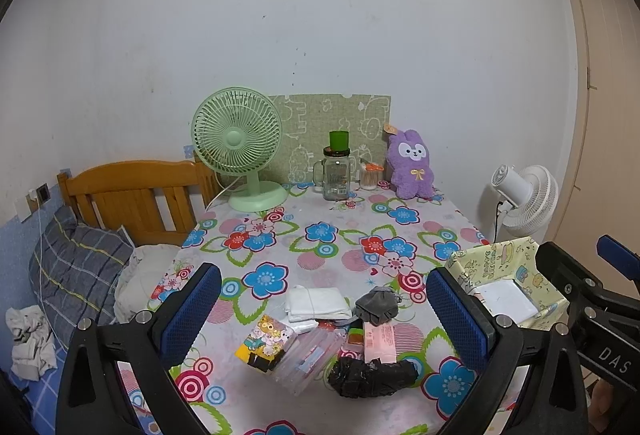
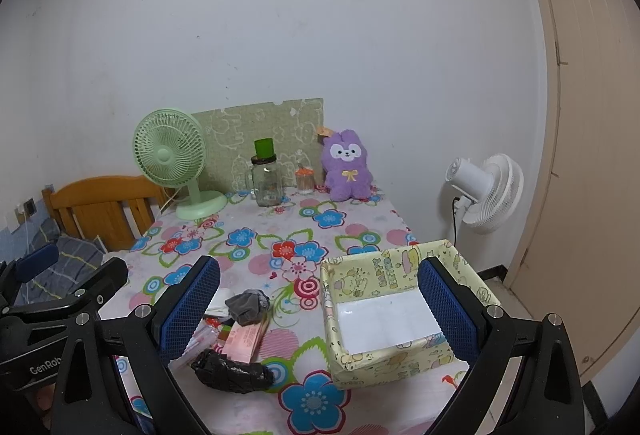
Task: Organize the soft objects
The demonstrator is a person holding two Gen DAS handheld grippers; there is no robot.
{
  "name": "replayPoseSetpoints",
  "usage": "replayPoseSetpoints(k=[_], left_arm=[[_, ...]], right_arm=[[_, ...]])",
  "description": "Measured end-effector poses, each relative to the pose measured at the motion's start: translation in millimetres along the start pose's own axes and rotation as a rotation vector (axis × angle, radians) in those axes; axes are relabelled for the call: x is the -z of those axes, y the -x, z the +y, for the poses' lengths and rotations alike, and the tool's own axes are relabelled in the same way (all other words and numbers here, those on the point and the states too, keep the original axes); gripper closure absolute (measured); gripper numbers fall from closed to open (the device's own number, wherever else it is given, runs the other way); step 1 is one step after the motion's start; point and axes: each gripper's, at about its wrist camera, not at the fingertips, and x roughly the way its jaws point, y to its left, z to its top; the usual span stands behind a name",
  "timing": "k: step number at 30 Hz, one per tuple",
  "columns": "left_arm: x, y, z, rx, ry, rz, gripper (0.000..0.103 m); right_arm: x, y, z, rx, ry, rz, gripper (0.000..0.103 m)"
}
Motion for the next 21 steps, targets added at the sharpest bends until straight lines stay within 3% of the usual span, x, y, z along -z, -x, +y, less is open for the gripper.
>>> replayPoseSetpoints(k=[21], left_arm=[[7.1, -6.7, 0.5, -0.001, -0.003, 0.012, 0.0]], right_arm=[[5.1, -5.2, 2.0, -0.002, -0.002, 0.001, 0.002]])
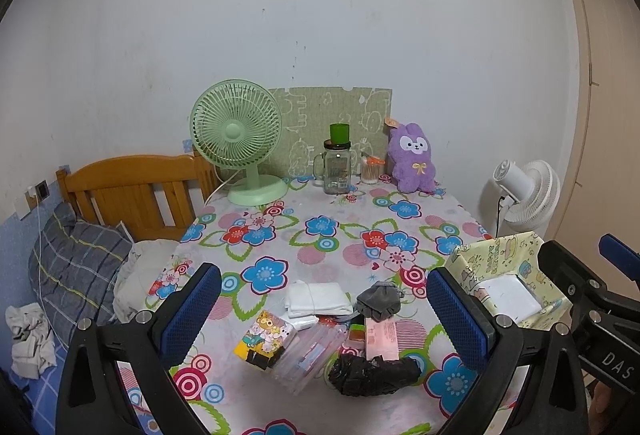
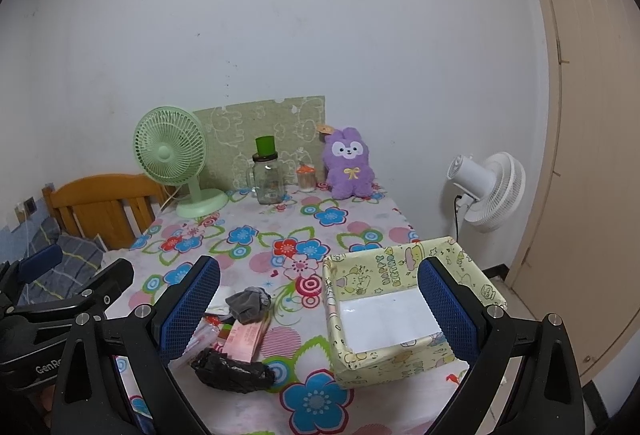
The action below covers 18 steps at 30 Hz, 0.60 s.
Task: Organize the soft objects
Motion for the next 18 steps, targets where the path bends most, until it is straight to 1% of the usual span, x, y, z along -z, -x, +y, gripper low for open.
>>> replayPoseSetpoints(k=[13, 15, 18], left_arm=[[5.0, -11.5, 1.9, -0.004, 0.008, 0.021, 0.0], [5.6, -13.3, 3.2, -0.002, 0.011, 0.017, 0.0], [6.5, -17.1, 5.7, -0.001, 0.011, 0.025, 0.0]], right_arm=[[6.0, -8.6, 2.5, -0.02, 0.007, 0.009, 0.003], [8.5, -12.2, 3.4, -0.01, 0.009, 0.021, 0.003], [11.6, -18.2, 4.5, -0.02, 0.0, 0.03, 0.003]])
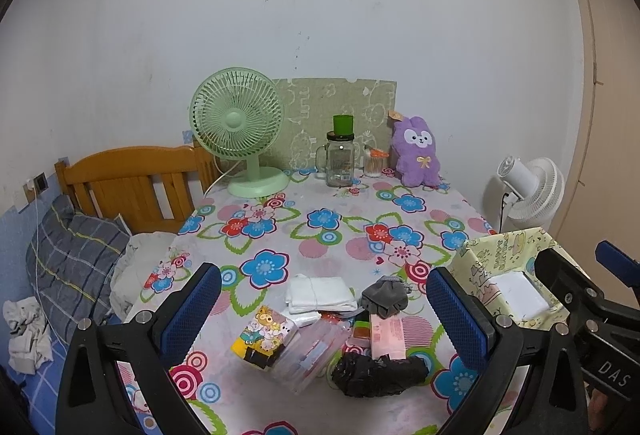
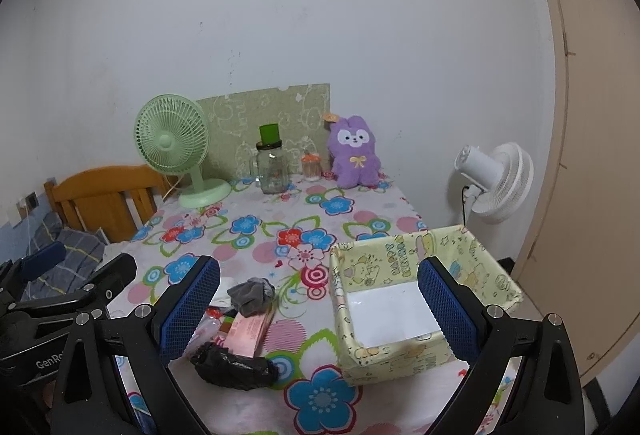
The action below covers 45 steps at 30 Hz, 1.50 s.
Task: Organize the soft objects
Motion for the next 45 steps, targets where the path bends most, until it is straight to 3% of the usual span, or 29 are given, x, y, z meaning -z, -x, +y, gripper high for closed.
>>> replayPoseSetpoints(k=[21, 37, 45], left_arm=[[23.3, -52.0, 32.1, -0.013, -0.006, 0.126, 0.0], [64.0, -83.8, 46.8, -0.008, -0.06, 0.232, 0.002], [81.6, -98.0, 48.0, 0.018, -0.074, 0.271, 0.01]], right_arm=[[20.9, -46.6, 34.0, -0.004, 0.027, 0.056, 0.004], [52.1, -73.8, 54.4, -0.032, 0.057, 0.122, 0.008], [67.6, -85.3, 65.0, -0.063, 0.06, 0.164, 0.008]])
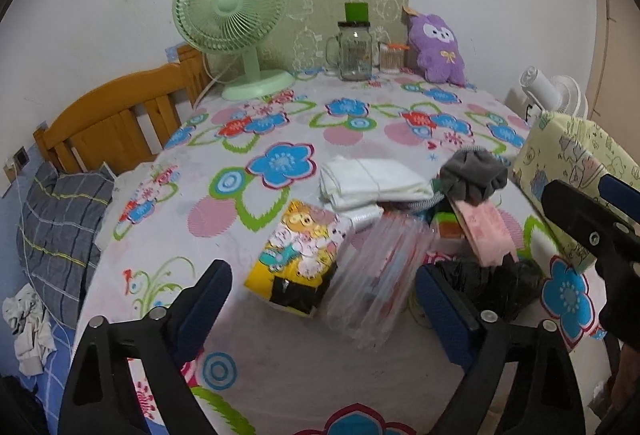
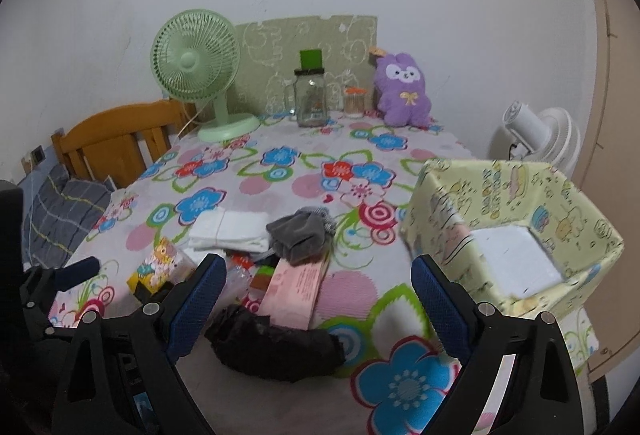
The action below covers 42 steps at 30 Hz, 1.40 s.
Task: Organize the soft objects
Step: 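Move the right tool to the black bag while the left tool reaches the clear straw bag, then close the right tool on the black bag while the left tool grasps the clear straw bag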
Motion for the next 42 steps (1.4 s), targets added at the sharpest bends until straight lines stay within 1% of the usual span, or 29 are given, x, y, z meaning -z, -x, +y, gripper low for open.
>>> replayPoseSetpoints(k=[5, 11, 14, 17, 21, 22, 24, 26, 29, 31, 37, 38, 41, 42], left_arm=[[6.4, -9.1, -4.9, 0.024, -0.018, 0.013, 0.011], [11.7, -19.8, -12.4, 0.039, -0.055, 0.022, 0.018], [13.9, -25.7, -13.4, 0.054, -0.055, 0.038, 0.019], [15.2, -29.3, -16.4, 0.043, -0.07, 0.036, 0.02], [14.7, -31.4, -17.4, 0.04, -0.071, 0.038, 0.026], [14.9, -31.3, -18.5, 0.037, -0.074, 0.038, 0.027], [15.2, -31.2, -20.3, 0.03, -0.082, 0.039, 0.031], [15.3, -30.4, -21.8, 0.03, -0.088, 0.042, 0.033], [17.0, -29.2, -24.3, 0.022, -0.095, 0.046, 0.033], [18.5, -28.4, -26.4, 0.011, -0.101, 0.046, 0.033], [19.6, -27.9, -31.5, -0.012, -0.103, 0.054, 0.034], [20.4, -27.2, -32.6, -0.013, -0.104, 0.053, 0.036], [21.2, -24.9, -35.5, -0.023, -0.105, 0.049, 0.049], [21.5, -24.5, -36.5, -0.021, -0.109, 0.049, 0.053]], right_arm=[[7.1, -10.1, 5.4, -0.015, 0.003, 0.027, 0.008], [17.9, -22.1, 9.2, -0.023, 0.007, 0.067, 0.008], [23.3, -28.7, 10.3, -0.026, 0.004, 0.089, 0.008], [28.4, -35.5, 11.5, -0.029, 0.002, 0.116, 0.008], [33.2, -41.9, 13.7, -0.033, -0.001, 0.148, 0.009], [34.8, -44.0, 13.3, -0.039, -0.011, 0.158, 0.012], [36.0, -47.8, 11.1, -0.048, -0.029, 0.179, 0.013], [37.6, -51.4, 8.1, -0.056, -0.052, 0.202, 0.014], [39.7, -55.5, 6.4, -0.071, -0.07, 0.232, 0.023], [40.7, -56.2, 9.1, -0.084, -0.061, 0.247, 0.029], [42.6, -55.6, 9.6, -0.108, -0.063, 0.259, 0.04], [42.9, -55.1, 9.2, -0.113, -0.065, 0.262, 0.041], [43.6, -53.5, 8.4, -0.129, -0.075, 0.269, 0.047], [43.7, -52.7, 8.3, -0.136, -0.079, 0.271, 0.05]])
